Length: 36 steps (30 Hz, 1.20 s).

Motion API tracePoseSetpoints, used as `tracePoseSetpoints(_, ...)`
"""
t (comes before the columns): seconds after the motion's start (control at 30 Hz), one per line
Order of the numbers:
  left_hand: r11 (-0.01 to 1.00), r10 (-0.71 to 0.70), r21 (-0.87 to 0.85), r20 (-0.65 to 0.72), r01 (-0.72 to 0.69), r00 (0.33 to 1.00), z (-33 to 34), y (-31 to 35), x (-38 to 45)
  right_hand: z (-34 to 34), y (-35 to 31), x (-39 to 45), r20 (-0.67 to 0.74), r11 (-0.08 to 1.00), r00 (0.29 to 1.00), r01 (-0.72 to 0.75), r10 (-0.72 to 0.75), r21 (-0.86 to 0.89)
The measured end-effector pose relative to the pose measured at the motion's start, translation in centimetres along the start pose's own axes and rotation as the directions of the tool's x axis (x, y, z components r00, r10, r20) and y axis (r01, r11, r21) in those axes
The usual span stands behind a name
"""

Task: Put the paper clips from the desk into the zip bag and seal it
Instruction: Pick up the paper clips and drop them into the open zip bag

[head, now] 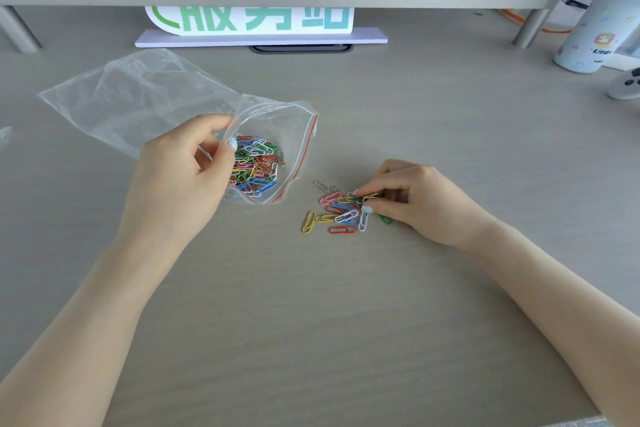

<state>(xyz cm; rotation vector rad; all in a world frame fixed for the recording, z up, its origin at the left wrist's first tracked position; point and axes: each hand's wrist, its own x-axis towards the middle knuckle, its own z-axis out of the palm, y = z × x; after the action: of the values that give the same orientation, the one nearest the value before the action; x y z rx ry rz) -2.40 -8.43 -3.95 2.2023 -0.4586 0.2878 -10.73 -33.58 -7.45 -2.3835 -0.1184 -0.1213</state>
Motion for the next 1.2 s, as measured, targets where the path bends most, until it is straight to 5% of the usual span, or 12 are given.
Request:
tracePoseSetpoints(0.4, 1.000, 0.013, -0.008, -0.011, -0.013, 1.000, -0.1, 0.2, 0.1, -0.1, -1.0, -0.5, -0.017, 0.955, 0.999, 0.041, -0.048, -0.292)
tracePoseSetpoints(0.93, 1.000, 0.010, -0.012, -0.006, -0.010, 1.000, -0.4, 0.3, 0.1, 0.2, -0.6, -0.5, -0.030, 0.989, 0.999, -0.034, 0.030, -0.143)
tracePoseSetpoints(1.2, 0.999, 0.027, -0.018, -0.016, -0.028, 1.000, -0.5, 0.2, 0.1, 0.5, -2.0, 0.9, -0.112, 0.976, 0.980, -0.146, 0.165, 0.163)
